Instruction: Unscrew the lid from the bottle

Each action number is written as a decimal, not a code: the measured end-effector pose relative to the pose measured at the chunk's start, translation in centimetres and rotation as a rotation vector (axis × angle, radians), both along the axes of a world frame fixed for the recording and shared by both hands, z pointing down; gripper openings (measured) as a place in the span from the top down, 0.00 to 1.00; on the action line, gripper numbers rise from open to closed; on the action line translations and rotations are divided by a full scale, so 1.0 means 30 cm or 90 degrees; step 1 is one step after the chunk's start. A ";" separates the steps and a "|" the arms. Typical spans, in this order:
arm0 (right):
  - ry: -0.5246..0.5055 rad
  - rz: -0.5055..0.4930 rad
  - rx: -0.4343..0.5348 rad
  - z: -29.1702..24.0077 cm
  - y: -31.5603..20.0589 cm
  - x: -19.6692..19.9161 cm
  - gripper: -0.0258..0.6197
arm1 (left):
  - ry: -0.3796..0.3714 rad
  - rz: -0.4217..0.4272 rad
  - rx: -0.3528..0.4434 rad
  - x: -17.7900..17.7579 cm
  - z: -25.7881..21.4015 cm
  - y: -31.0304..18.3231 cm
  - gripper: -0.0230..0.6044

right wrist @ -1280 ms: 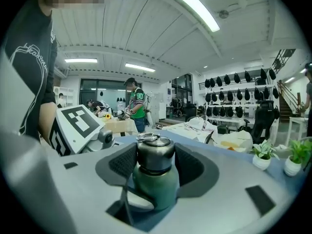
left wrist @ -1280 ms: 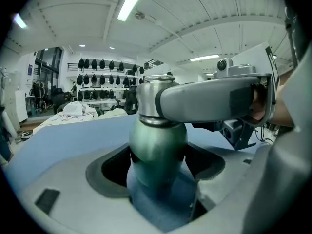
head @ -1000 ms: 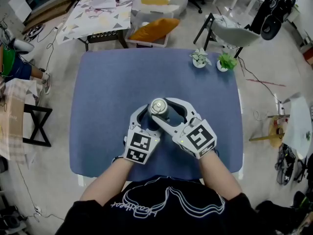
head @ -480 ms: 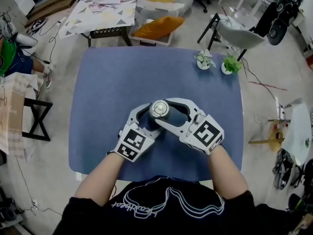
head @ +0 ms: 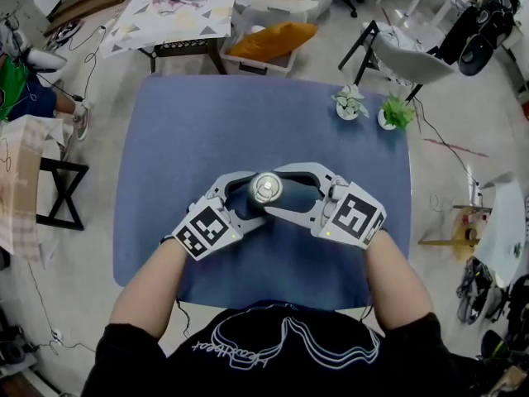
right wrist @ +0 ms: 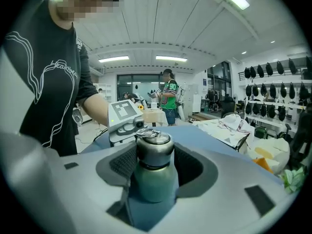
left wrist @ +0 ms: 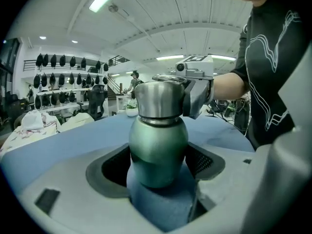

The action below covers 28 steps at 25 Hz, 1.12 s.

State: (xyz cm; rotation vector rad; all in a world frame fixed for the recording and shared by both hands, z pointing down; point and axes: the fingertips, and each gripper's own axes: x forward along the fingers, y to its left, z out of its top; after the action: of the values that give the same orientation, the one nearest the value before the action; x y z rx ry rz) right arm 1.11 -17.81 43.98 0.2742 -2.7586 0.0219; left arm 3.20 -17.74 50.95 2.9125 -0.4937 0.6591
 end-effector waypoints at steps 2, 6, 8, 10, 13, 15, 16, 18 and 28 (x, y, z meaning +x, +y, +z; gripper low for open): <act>0.003 -0.018 0.005 0.001 0.000 0.002 0.59 | 0.000 0.023 0.001 0.001 0.000 0.001 0.41; 0.005 -0.046 0.008 0.003 0.001 0.003 0.59 | 0.003 0.063 0.004 0.001 -0.001 0.003 0.41; 0.002 -0.060 0.009 0.003 0.004 0.002 0.59 | 0.004 0.081 0.004 0.000 -0.002 0.007 0.41; 0.001 -0.081 0.012 0.002 0.007 -0.001 0.59 | 0.008 0.103 0.003 -0.001 -0.004 0.011 0.41; 0.000 -0.107 0.015 0.001 0.005 -0.005 0.59 | 0.006 0.128 0.001 -0.004 -0.004 0.009 0.41; 0.004 -0.116 0.016 0.002 0.004 -0.002 0.59 | 0.003 0.134 -0.001 -0.001 -0.004 0.007 0.41; 0.008 -0.116 0.015 0.003 0.005 0.000 0.59 | 0.003 0.132 -0.001 0.000 -0.004 0.008 0.41; 0.013 -0.101 0.006 0.006 0.004 -0.001 0.59 | 0.005 0.121 -0.003 -0.003 -0.006 0.009 0.41; -0.059 0.099 0.001 -0.015 0.007 -0.002 0.48 | 0.008 -0.037 -0.005 -0.006 0.001 0.005 0.41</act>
State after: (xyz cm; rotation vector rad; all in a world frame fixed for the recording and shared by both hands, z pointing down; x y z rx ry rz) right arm 1.04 -17.59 43.52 0.4994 -2.8214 0.0746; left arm 3.03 -17.58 50.97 2.8812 -0.5712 0.6325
